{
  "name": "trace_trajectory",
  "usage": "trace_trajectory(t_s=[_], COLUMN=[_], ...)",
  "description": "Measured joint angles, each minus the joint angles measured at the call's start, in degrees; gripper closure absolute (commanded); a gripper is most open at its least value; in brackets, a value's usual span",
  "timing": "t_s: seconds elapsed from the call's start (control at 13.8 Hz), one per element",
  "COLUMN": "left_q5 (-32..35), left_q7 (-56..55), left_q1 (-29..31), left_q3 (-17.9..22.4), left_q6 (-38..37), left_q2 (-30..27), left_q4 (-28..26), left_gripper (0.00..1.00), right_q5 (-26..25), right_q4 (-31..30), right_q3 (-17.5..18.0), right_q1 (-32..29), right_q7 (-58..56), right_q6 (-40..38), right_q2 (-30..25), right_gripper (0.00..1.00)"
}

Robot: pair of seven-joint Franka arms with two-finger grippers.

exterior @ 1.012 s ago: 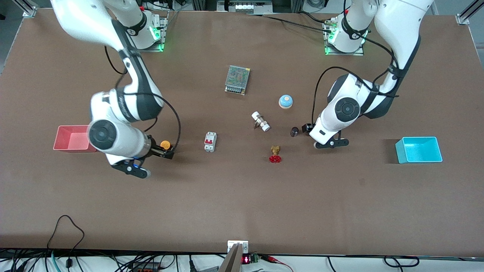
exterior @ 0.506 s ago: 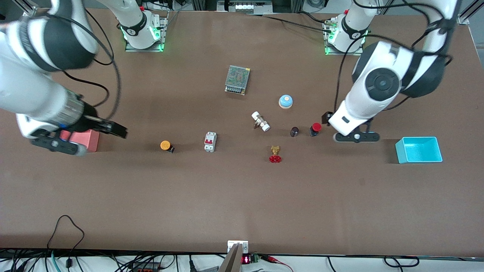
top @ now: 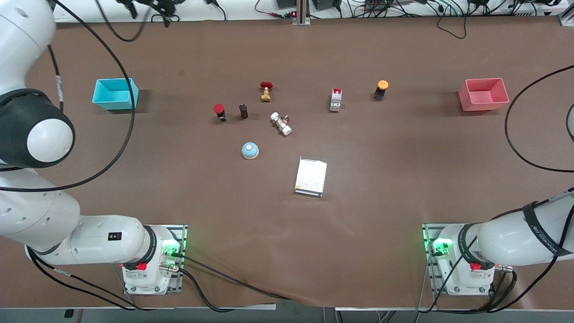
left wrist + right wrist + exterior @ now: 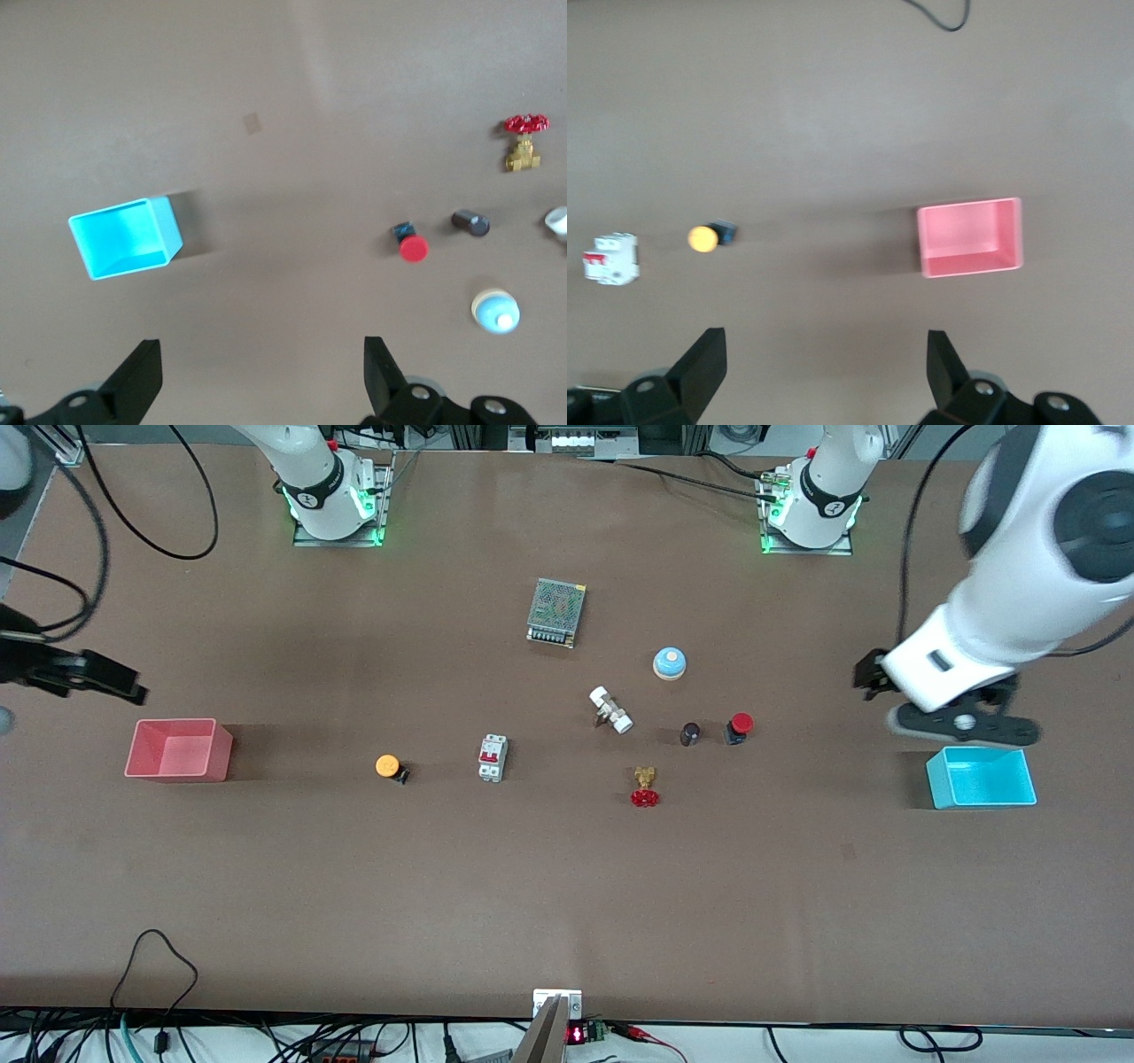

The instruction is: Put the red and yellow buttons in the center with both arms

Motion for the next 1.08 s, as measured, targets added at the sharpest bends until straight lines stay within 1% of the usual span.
trace_trajectory(t_s=[0.07, 0.14, 0.22, 0.29, 0.36, 0.43, 0.51, 0.58, 0.65, 0.72, 0.87, 1.08], left_q5=[-1.76, -2.76, -2.99, -3.01, -3.08, -3.61, -5.24, -6.96, -8.03, -8.58, -8.81, -8.81], left_q7=[1.73, 3.29, 5.28, 6.93, 7.4, 7.4, 7.27, 7.06, 6.88, 6.83, 6.82, 6.78], left_q1=[1.31, 1.99, 1.78, 0.89, -0.42, -2.11, -4.36, -6.08, -6.75, -6.79, -6.81, -7.64], left_q3=[0.1, 0.64, 1.9, 3.6, 5.49, 7.98, 11.44, 14.48, 16.36, 17.21, 17.65, 17.51], left_q6=[-0.83, -0.81, -0.4, 0.47, 1.72, 3.64, 6.54, 9.64, 12.45, 14.15, 15.49, 15.1], left_q2=[-0.01, -0.08, -0.35, -1.06, -2.56, -4.88, -7.88, -10.99, -13.81, -15.8, -17.6, -17.72], left_q4=[1.16, 1.63, 1.69, 1.21, -0.49, -3.49, -7.46, -11.65, -15.45, -18.12, -20.72, -21.35], left_gripper=[0.0, 0.0, 0.0, 0.0, 0.0, 0.0, 0.0, 0.0, 0.0, 0.0, 0.0, 0.0], right_q5=[0.0, 0.0, 0.0, -0.01, -0.04, -0.09, -0.12, -0.17, -0.29, -0.36, -0.56, -0.6], right_q4=[-0.05, -0.06, -0.15, -0.59, -1.65, -3.24, -5.32, -7.36, -9.04, -10.21, -11.27, -11.44], right_q3=[0.75, 2.86, 4.82, 6.0, 6.53, 6.92, 7.16, 7.17, 6.57, 5.1, 2.9, 1.96], right_q1=[-2.39, -5.24, -7.34, -8.26, -8.36, -8.36, -8.31, -8.07, -7.28, -5.7, -3.56, -3.55], right_q7=[-1.98, -2.82, -2.88, -2.88, -2.88, -2.88, -2.88, -2.88, -2.88, -2.88, -2.88, -2.89], right_q6=[0.0, -0.01, -0.04, -0.14, -0.15, -0.03, 0.57, 1.52, 2.36, 2.84, 3.03, 3.01], right_q2=[-0.17, -0.32, -0.63, -1.29, -2.26, -3.43, -4.76, -5.97, -6.93, -7.65, -8.46, -8.94], right_gripper=[0.0, 0.0, 0.0, 0.0, 0.0, 0.0, 0.0, 0.0, 0.0, 0.0, 0.0, 0.0])
